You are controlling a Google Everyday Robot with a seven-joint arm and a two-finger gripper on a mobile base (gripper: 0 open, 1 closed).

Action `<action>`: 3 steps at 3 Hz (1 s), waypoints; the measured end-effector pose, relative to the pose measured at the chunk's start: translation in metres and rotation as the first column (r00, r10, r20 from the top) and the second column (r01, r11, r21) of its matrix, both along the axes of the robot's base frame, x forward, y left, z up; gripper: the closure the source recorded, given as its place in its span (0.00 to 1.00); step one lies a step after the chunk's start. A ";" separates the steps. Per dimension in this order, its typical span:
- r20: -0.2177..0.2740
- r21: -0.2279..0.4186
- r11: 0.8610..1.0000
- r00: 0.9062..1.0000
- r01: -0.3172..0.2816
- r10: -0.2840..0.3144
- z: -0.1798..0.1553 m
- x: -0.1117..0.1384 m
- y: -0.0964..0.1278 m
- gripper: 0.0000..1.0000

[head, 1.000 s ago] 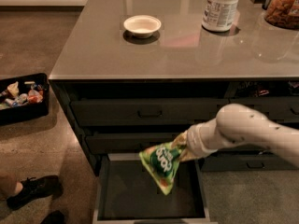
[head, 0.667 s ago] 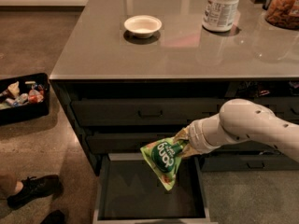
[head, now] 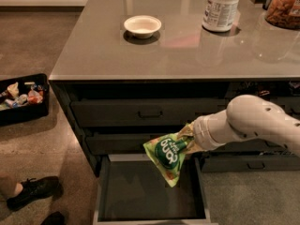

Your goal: Pick green rice chip bag from bottom drawer and place on counter

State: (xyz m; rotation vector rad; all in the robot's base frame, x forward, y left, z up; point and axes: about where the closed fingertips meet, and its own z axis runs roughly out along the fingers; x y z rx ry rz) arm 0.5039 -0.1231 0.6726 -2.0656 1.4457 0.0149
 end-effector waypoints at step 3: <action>0.307 -0.096 0.994 0.952 0.045 -0.014 0.186 0.047 -0.023 1.00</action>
Offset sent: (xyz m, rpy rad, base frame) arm 0.0625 -0.0282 0.2153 -0.1261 -0.3609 -0.0396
